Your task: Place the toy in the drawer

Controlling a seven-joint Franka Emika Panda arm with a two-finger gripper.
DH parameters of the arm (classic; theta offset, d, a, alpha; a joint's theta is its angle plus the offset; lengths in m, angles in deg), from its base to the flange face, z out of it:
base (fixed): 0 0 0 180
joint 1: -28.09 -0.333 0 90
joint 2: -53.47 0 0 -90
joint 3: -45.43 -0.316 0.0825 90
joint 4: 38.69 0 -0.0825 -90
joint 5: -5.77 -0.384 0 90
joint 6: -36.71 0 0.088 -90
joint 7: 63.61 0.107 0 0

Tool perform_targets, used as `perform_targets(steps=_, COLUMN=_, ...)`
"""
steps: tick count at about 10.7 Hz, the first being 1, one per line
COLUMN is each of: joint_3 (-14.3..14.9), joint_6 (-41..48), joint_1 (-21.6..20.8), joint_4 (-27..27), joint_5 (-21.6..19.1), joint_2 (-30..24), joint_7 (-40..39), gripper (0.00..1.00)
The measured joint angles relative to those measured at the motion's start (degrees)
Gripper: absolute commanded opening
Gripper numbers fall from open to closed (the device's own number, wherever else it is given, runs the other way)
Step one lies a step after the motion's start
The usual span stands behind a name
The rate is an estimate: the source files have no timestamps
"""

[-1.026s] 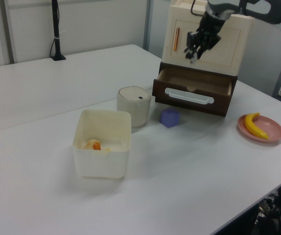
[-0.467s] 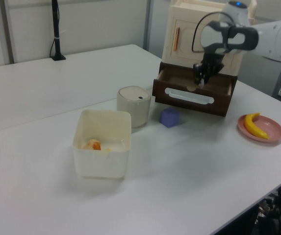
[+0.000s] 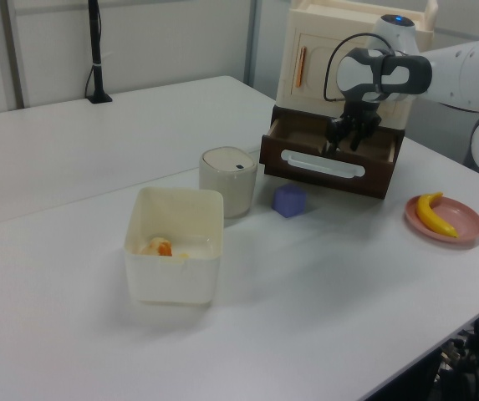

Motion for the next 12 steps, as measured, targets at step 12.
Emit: perform_targets(steps=12, joint_3=-7.2, joint_6=32.5, joint_1=-7.5, joint_4=-0.8, joint_5=3.5, joint_2=-18.7, joint_7=9.5, gripper=1.00)
